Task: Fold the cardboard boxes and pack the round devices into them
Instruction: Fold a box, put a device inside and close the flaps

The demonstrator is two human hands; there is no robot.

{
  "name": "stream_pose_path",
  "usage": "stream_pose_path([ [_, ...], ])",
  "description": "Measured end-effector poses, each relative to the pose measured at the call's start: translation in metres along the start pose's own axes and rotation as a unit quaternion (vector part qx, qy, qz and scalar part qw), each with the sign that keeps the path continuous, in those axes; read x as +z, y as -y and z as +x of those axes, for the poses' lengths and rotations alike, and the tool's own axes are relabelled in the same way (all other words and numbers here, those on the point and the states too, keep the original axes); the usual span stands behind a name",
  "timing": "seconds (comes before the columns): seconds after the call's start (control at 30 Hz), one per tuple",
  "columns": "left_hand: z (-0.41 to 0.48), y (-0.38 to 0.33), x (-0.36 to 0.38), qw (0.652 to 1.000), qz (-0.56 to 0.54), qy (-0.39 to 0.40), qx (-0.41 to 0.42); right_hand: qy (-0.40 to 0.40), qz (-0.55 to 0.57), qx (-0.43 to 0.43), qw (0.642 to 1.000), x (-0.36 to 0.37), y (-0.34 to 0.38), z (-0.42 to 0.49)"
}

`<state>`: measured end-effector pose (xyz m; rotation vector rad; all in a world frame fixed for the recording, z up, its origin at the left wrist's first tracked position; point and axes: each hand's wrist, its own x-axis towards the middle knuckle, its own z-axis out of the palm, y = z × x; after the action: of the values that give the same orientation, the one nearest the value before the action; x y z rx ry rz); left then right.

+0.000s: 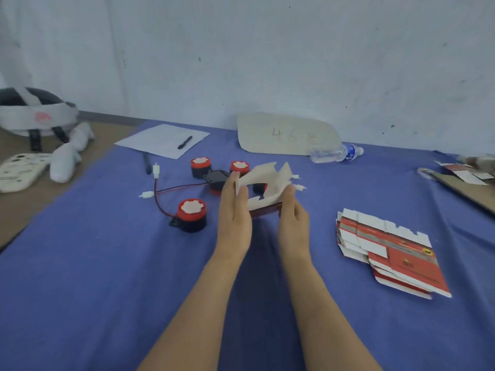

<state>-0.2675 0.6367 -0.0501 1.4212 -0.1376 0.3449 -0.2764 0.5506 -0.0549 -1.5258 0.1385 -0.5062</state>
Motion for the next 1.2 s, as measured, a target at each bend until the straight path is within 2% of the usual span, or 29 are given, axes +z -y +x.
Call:
stream_pose_path([
  [0.23, -0.006, 0.003, 0.004, 0.999, -0.035, -0.007, -0.014, 0.010, -0.050, -0.024, 0.998, -0.010, -0.008, 0.008],
  [0.4, -0.012, 0.013, 0.003, 0.987, 0.127, 0.043, 0.086, 0.002, -0.141, -0.020, 0.990, -0.011, -0.016, 0.006],
  [0.5, -0.010, 0.014, 0.003, 0.990, 0.113, 0.044, 0.075, 0.039, -0.156, -0.044, 0.986, -0.012, -0.013, 0.006],
  [0.6, -0.010, 0.009, 0.003, 0.997, 0.044, 0.057, 0.021, 0.073, -0.147, -0.051, 0.985, -0.012, -0.011, 0.005],
  [0.77, -0.013, 0.008, 0.005, 0.994, 0.063, 0.086, 0.039, 0.044, -0.195, -0.029, 0.979, -0.014, -0.015, 0.007],
  [0.87, -0.013, 0.015, 0.007, 0.990, 0.095, 0.097, 0.041, 0.028, -0.181, -0.018, 0.983, -0.014, -0.015, 0.008],
  [0.97, -0.013, 0.020, 0.006, 0.979, 0.165, 0.083, 0.083, 0.036, -0.176, -0.015, 0.984, -0.014, -0.015, 0.008],
  [1.03, -0.010, 0.021, 0.003, 0.980, 0.166, 0.065, 0.084, 0.072, -0.149, -0.021, 0.986, -0.013, -0.016, 0.007],
  [1.1, -0.005, 0.018, -0.002, 0.986, 0.149, 0.031, 0.064, 0.141, -0.090, -0.007, 0.986, -0.009, -0.014, 0.004],
  [1.2, 0.001, 0.014, -0.010, 0.992, 0.120, -0.001, 0.034, 0.176, 0.026, 0.078, 0.981, -0.007, -0.007, 0.006],
])
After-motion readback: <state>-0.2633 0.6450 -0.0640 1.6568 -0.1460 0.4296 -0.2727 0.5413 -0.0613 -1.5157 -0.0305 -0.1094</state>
